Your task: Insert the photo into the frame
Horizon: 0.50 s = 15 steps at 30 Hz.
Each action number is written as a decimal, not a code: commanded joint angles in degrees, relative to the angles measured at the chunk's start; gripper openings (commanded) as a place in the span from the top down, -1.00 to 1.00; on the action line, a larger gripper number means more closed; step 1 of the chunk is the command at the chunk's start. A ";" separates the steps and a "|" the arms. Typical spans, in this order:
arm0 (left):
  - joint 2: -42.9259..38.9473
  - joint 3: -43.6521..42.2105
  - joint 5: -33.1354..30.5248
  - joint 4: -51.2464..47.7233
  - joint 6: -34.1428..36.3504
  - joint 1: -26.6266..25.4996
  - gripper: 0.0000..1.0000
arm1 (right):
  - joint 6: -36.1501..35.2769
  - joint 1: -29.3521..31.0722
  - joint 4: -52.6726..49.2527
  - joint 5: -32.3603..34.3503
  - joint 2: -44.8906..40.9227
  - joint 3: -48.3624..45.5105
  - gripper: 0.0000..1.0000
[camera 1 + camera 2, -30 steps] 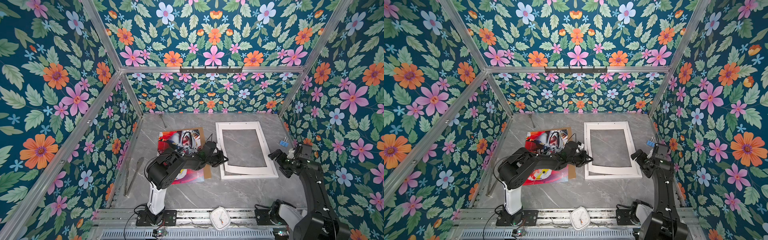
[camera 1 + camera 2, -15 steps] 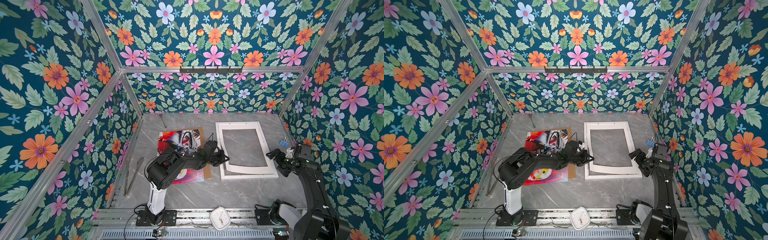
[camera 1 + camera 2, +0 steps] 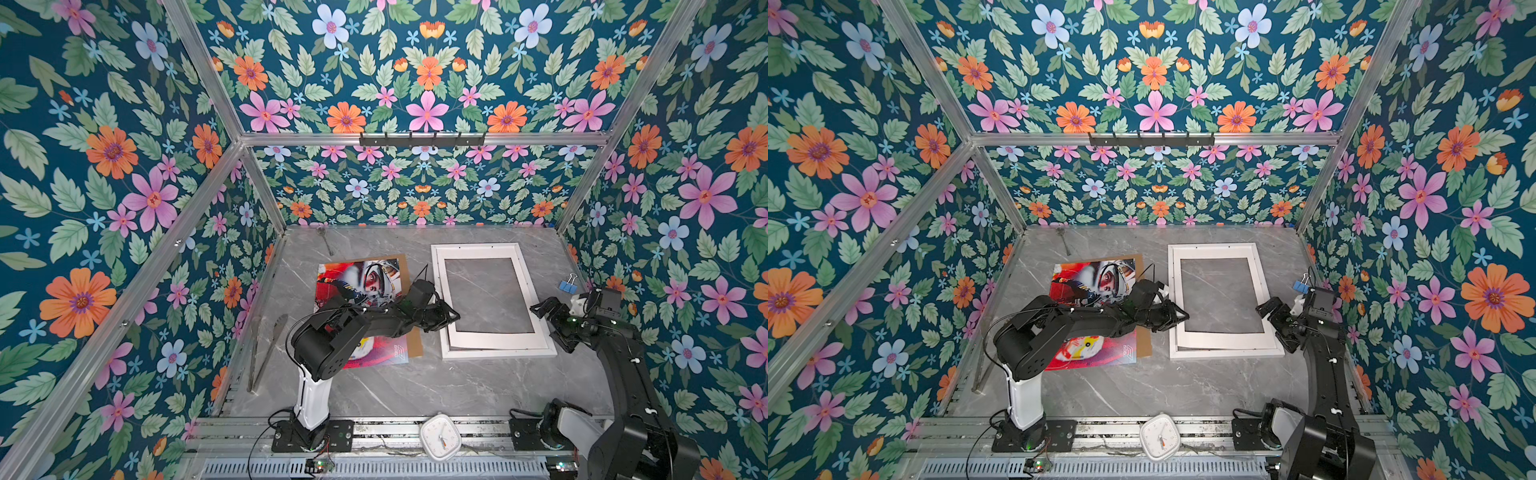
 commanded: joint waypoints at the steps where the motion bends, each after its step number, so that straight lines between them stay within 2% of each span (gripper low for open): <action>1: -1.21 1.10 -1.21 -4.78 2.66 0.05 0.18 | 0.21 -0.03 1.03 -1.23 0.13 0.04 -0.98; 6: -3.08 2.50 -3.10 -13.37 5.96 0.48 -0.03 | 0.04 0.04 1.14 -2.45 0.06 0.05 -0.98; 9: -5.30 0.80 -3.08 -15.03 5.82 1.64 -0.11 | 0.04 -0.04 1.22 -3.66 0.14 0.21 -0.98; 15: -12.17 -2.21 -5.25 -22.79 10.23 6.03 -0.15 | 0.08 0.02 1.81 -5.07 0.15 0.05 -0.98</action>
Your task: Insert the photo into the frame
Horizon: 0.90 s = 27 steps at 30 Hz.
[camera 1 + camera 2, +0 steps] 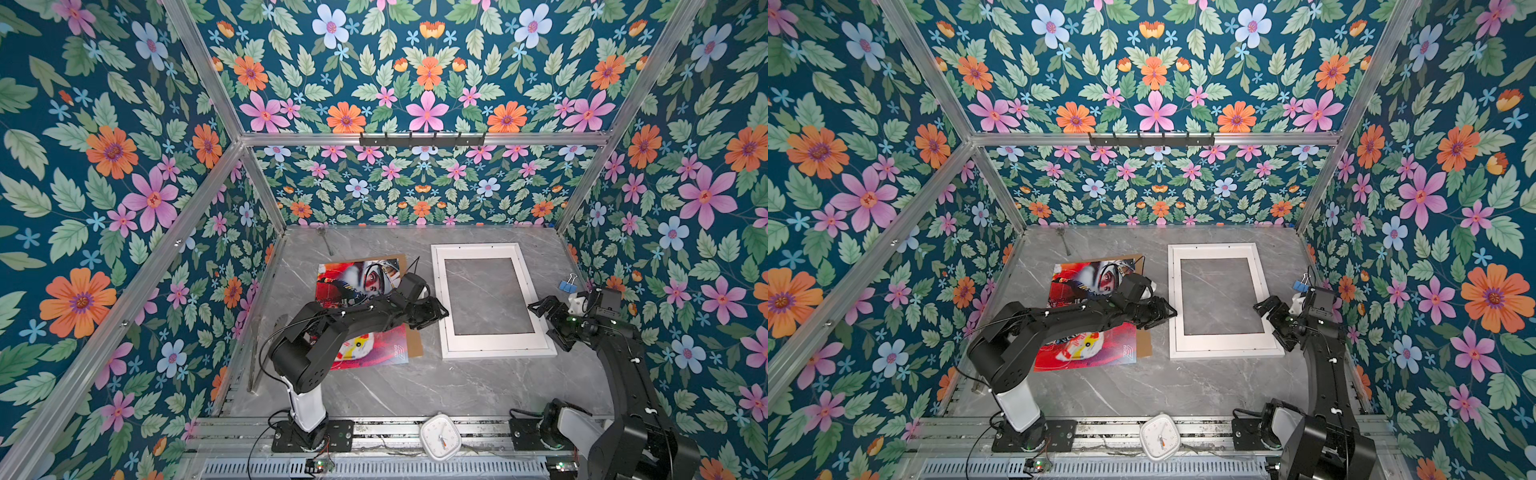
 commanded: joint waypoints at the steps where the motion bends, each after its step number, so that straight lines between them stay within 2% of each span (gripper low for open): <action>1: -3.38 -2.09 -1.94 -5.32 3.84 2.75 -0.16 | 0.23 -0.01 1.52 -1.91 0.09 -0.18 -0.98; 8: -8.83 -4.72 -2.27 -11.19 9.53 10.01 -0.21 | 0.79 0.37 3.15 -5.12 -0.68 -0.89 -0.97; 11: -10.49 -5.72 -1.72 -12.53 11.13 12.80 -0.22 | 0.91 2.53 3.25 -5.47 -0.85 -0.26 -0.97; 20: -13.15 -6.87 -1.18 -19.97 18.44 20.49 -0.22 | 2.23 16.98 5.13 -3.80 2.30 4.21 -0.96; 23: -14.51 -7.29 -1.88 -22.50 20.58 22.89 -0.23 | 2.32 21.87 5.04 -1.35 3.85 6.12 -0.95; 27: -16.07 -9.07 -1.98 -24.33 22.70 25.86 -0.23 | 3.57 29.15 8.62 -0.85 6.30 7.17 -0.95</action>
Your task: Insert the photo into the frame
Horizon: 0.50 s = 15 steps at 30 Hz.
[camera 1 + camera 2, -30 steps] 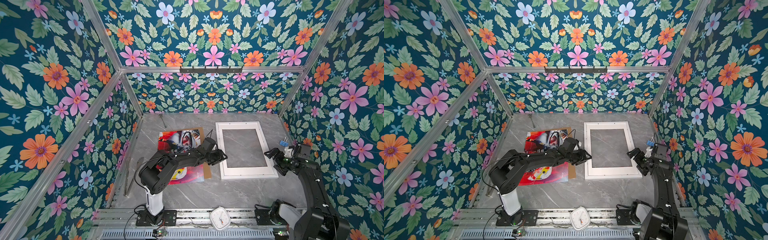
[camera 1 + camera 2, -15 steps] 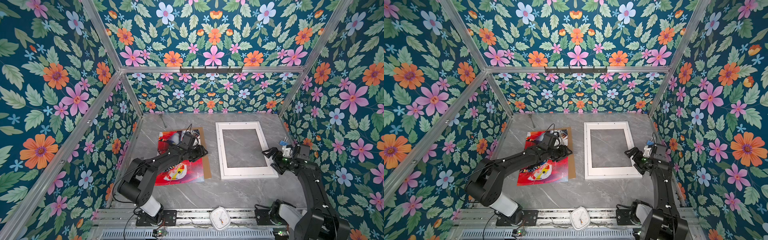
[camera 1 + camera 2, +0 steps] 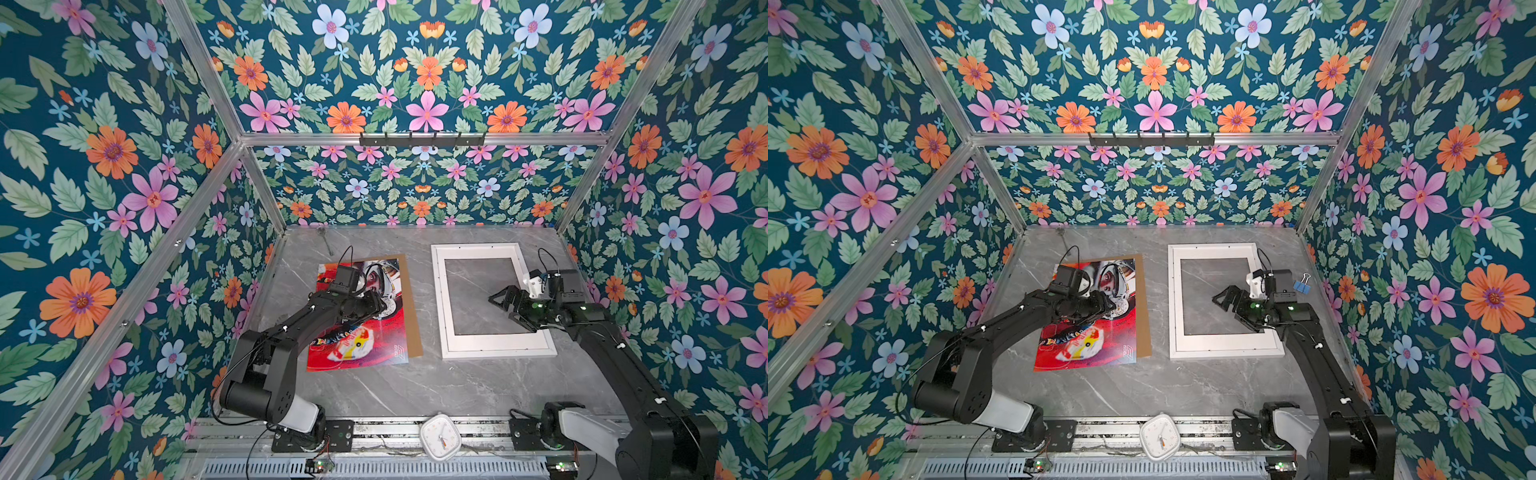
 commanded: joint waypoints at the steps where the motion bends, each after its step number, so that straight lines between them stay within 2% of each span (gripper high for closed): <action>1: -1.13 -1.38 -0.24 -3.60 3.89 1.91 -0.23 | 1.30 4.77 4.15 0.93 2.26 0.90 -0.95; 4: -2.89 -3.47 -0.53 -5.15 5.48 3.50 -0.24 | 1.11 9.20 8.31 -2.56 5.71 1.25 -0.94; 13: -6.37 -8.00 0.05 -9.19 8.10 6.49 -0.26 | -0.44 24.49 10.50 -3.36 18.32 7.03 -0.89; 15: -6.17 -8.55 0.38 -9.29 8.33 6.57 -0.26 | -0.13 26.71 12.11 -4.92 21.18 7.82 -0.82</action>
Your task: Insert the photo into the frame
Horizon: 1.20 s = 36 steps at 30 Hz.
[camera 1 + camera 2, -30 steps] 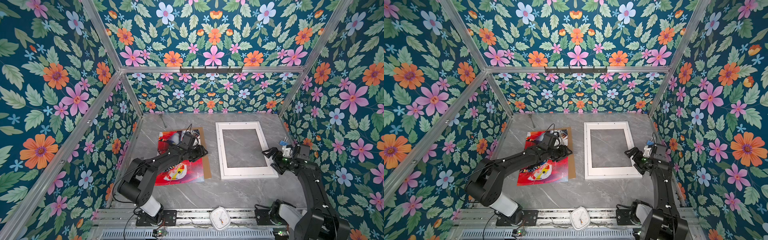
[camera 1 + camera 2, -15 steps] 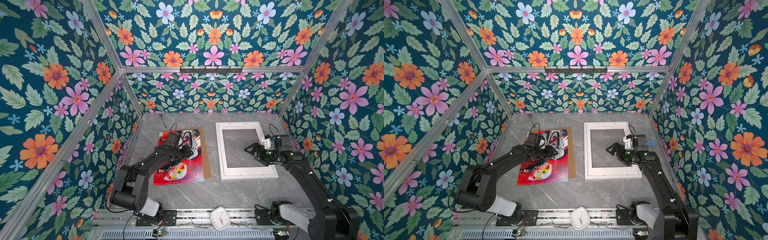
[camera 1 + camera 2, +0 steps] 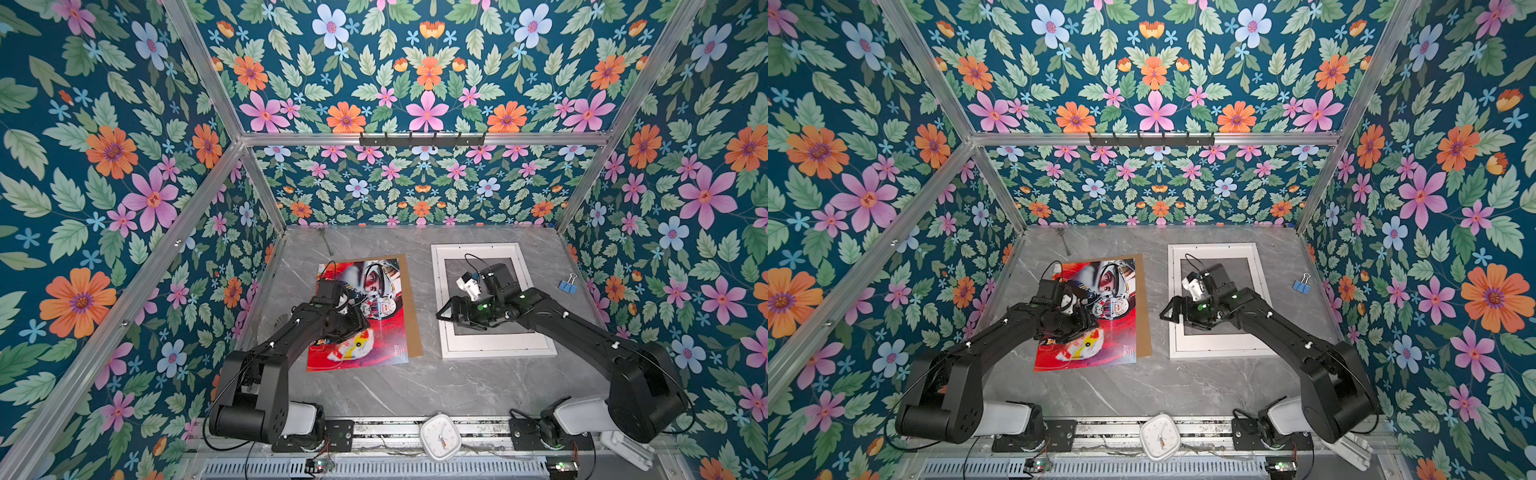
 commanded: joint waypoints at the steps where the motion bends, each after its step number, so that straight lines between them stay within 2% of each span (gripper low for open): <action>1: 0.12 -0.82 0.40 -1.66 1.66 0.21 -0.26 | -0.52 3.30 3.68 -2.46 4.10 1.60 -0.81; 14: 0.78 -4.60 1.32 1.09 0.51 0.22 -0.26 | 5.13 10.22 10.32 -0.95 17.50 4.90 -0.78; 23: 1.99 -3.35 0.42 -0.71 0.75 0.21 -0.24 | 9.08 13.25 14.10 -0.09 22.44 5.54 -0.74; 36: 2.79 -4.13 -1.66 -1.31 0.92 0.21 -0.21 | 10.01 15.14 15.07 -1.50 26.20 7.51 -0.70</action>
